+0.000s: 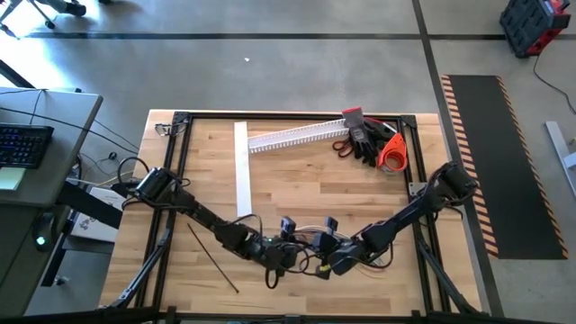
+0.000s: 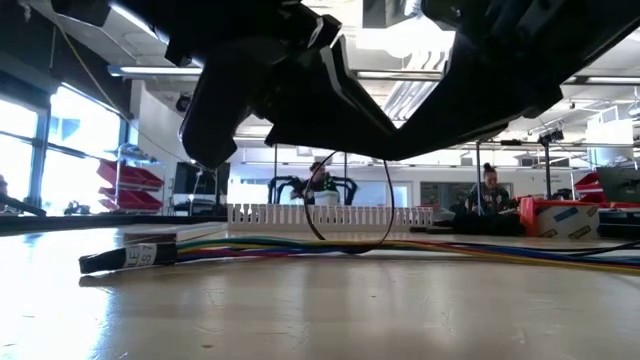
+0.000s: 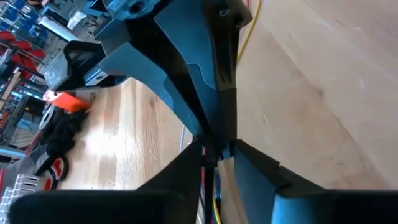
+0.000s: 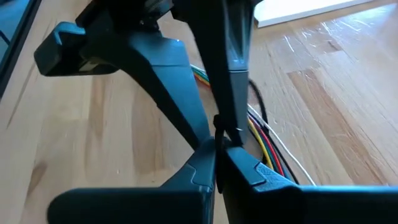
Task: Ziptie cables
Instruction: Wrap the cable wires with the black zip tie
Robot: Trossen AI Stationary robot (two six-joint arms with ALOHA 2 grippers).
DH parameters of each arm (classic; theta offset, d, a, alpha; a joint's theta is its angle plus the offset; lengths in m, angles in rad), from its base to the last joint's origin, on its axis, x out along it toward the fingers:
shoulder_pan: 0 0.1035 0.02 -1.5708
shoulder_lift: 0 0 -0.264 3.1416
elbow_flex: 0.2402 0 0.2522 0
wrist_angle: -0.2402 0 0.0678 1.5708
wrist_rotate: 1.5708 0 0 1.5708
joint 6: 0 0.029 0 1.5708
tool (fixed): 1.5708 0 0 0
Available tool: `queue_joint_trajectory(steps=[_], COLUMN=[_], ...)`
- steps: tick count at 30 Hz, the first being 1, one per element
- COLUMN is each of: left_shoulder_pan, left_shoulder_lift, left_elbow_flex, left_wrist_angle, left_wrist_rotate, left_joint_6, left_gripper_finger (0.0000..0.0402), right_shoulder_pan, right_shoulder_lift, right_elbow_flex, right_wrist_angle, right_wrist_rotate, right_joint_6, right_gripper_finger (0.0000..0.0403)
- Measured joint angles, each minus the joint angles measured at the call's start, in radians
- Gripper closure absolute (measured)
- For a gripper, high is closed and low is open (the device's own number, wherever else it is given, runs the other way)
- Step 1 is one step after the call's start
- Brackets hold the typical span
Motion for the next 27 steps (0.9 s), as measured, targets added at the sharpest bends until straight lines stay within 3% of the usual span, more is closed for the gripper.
queue_joint_trajectory(steps=[7,19,23,27], left_shoulder_pan=[-0.025,-0.026,-0.021,-0.013], left_shoulder_lift=[0.000,-0.012,-0.012,-0.012], left_elbow_flex=[0.000,0.000,0.000,0.000], left_wrist_angle=[-0.001,-0.110,-0.109,-0.108], left_wrist_rotate=[-0.049,-0.082,-0.030,-0.014], left_joint_6=[0.009,-0.046,-0.053,-0.069], left_gripper_finger=[0.0392,0.0397,0.0397,0.0398], right_shoulder_pan=[0.001,0.103,0.146,0.155], right_shoulder_lift=[0.000,0.000,0.000,0.000], right_elbow_flex=[0.000,0.000,0.000,0.000], right_wrist_angle=[-0.010,-0.064,0.000,0.105], right_wrist_rotate=[-0.010,0.022,0.137,0.172], right_joint_6=[0.017,0.081,-0.060,-0.339], right_gripper_finger=[0.0402,0.0402,0.0402,0.0380])
